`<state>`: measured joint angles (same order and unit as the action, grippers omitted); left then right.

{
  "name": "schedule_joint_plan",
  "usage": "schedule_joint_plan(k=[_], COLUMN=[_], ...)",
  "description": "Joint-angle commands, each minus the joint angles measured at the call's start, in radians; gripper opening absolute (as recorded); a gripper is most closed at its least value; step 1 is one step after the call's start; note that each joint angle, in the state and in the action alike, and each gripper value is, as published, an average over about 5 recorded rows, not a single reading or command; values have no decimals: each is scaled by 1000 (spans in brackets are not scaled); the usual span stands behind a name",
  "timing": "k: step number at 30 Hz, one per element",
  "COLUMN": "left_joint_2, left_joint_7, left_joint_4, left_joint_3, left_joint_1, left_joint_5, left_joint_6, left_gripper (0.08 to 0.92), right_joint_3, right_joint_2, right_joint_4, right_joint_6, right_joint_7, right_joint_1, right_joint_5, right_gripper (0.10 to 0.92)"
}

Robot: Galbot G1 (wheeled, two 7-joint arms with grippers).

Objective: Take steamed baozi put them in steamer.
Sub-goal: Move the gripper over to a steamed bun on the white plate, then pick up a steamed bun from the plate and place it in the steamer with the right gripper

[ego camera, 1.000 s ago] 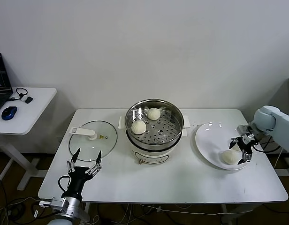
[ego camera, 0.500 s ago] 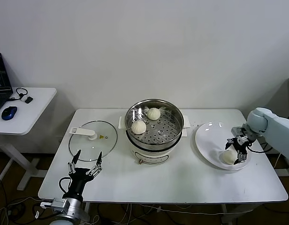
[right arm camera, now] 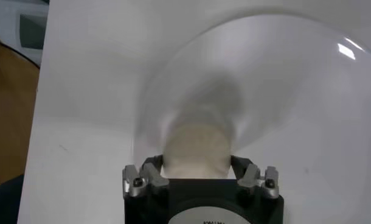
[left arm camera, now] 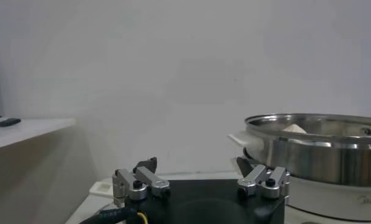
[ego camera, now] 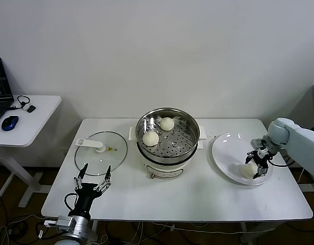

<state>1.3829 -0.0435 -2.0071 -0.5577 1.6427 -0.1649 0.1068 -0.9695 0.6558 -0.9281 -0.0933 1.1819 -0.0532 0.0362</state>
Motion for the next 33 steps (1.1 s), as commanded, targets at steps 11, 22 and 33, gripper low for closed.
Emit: schedule_joint_plan(k=[11, 22, 33], left_joint_2=[6, 9, 10], left_joint_7=[1, 2, 3], left_joint_4=[6, -1, -13], left_joint_3=[0, 3, -3], left_joint_1=[-4, -3, -4], left_joint_5=[-1, 2, -10], left_joint_6=[0, -1, -8], left_gripper=[823, 823, 823], right_joint_3=[-110, -287, -341], right_joint_2=[-55, -68, 64], right_joint_4=[-160, -392, -501], right_joint_6=[-16, -121, -229], right_joint_7=[13, 54, 55], right_joint_1=[-173, -530, -752], right_joint_5=[-63, -97, -74], right_gripper=[679, 679, 681])
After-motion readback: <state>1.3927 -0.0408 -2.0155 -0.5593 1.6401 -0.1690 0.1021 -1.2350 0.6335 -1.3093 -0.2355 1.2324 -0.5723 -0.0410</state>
